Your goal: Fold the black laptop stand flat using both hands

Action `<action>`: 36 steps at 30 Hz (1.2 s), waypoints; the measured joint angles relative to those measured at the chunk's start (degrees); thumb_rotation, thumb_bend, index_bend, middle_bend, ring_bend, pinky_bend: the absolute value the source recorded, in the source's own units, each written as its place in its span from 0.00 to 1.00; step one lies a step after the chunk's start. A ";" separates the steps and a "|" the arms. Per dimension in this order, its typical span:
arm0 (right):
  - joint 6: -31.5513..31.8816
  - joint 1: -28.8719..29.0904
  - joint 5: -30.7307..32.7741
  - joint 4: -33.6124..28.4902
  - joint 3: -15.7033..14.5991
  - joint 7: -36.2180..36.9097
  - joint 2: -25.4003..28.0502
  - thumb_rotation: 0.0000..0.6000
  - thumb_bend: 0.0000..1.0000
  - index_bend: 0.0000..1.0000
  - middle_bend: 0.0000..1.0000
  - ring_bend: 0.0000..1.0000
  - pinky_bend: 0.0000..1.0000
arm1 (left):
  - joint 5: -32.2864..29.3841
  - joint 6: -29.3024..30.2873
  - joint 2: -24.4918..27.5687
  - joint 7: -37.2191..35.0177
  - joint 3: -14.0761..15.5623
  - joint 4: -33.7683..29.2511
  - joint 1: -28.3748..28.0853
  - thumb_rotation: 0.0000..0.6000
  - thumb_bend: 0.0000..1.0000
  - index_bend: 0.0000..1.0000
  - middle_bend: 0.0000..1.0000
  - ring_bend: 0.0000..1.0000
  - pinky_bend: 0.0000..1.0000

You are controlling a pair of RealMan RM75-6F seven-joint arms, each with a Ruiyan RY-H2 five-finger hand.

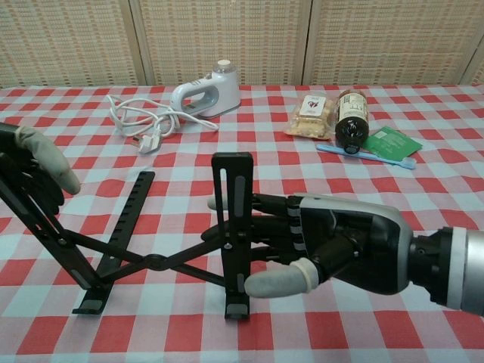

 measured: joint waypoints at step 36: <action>2.86 1.50 3.60 -9.88 9.51 -18.11 19.03 1.00 0.00 0.09 0.17 0.05 0.08 | -6.91 -2.69 -11.04 38.73 -7.00 6.99 6.05 1.00 0.19 0.34 0.24 0.25 0.27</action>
